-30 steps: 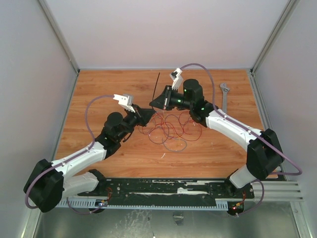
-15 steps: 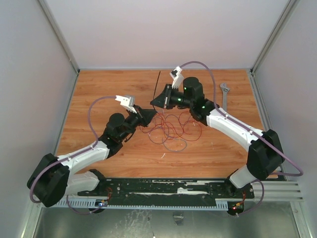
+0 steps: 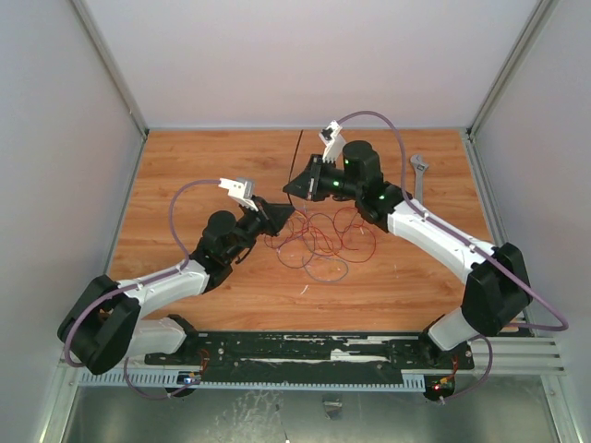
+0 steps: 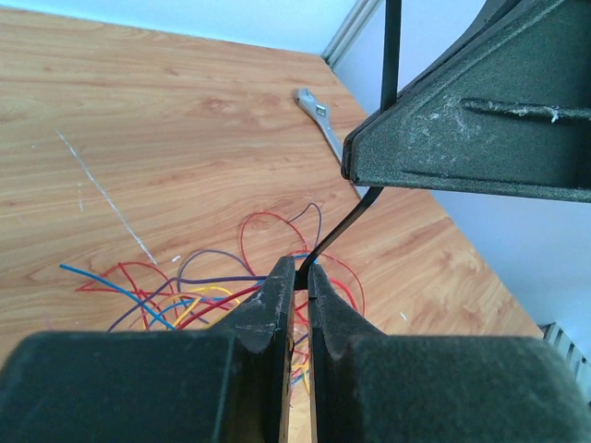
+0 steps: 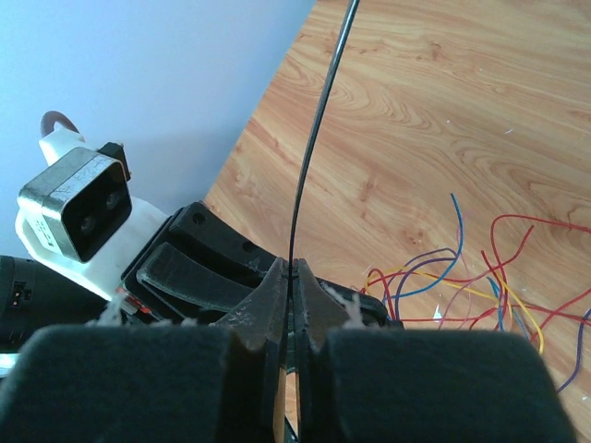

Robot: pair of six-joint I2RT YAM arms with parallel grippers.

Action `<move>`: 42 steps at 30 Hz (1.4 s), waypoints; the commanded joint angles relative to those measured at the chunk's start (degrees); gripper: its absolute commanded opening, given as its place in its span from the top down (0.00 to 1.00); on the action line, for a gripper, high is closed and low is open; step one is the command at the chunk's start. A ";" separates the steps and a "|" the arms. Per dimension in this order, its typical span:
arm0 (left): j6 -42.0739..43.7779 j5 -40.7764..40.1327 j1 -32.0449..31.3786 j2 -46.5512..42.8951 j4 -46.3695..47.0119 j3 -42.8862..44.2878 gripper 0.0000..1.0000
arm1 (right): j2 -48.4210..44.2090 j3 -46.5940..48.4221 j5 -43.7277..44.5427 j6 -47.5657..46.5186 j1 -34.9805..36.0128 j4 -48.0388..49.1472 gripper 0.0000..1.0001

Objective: Zip-tie the wires
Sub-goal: Adjust the ribbon.

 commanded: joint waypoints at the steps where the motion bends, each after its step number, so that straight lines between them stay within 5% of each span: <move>1: 1.30 0.25 -0.03 2.05 -10.94 -2.97 1.00 | -5.80 5.00 -1.55 1.10 0.05 9.86 1.00; 29: 1.78 0.81 -0.06 1.84 -12.49 -0.39 1.00 | -10.52 2.43 -4.55 -2.34 -3.16 7.83 1.00; 37: 2.87 -0.78 -0.01 -0.30 -17.88 5.01 1.00 | -16.45 -2.18 -6.59 -7.23 -7.02 1.72 0.47; 42: 2.64 -0.64 -0.04 -1.67 -20.54 8.35 1.00 | -23.80 -8.05 -5.83 -9.16 -14.71 -0.93 0.31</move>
